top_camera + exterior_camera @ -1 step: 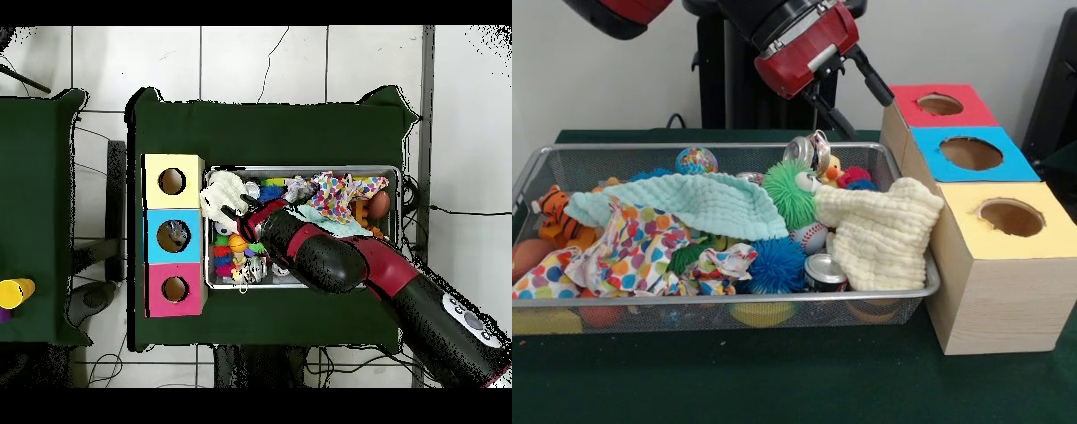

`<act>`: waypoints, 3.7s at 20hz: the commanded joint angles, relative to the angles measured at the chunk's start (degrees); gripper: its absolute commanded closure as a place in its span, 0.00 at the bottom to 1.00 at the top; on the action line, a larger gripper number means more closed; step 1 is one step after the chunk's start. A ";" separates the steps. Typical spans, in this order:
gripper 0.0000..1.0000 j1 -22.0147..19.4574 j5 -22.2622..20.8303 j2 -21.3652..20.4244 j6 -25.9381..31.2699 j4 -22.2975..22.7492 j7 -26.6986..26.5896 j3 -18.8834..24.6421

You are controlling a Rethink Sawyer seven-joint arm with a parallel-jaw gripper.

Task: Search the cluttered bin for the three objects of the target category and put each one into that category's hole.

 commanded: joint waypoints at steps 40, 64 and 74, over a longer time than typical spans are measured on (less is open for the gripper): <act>0.00 -4.15 -19.89 18.46 19.92 -24.09 -22.83 -5.95; 0.00 0.10 -30.60 17.42 19.35 -29.22 -18.26 -10.93; 0.00 -0.31 -30.86 19.42 21.23 -32.28 -21.87 -10.96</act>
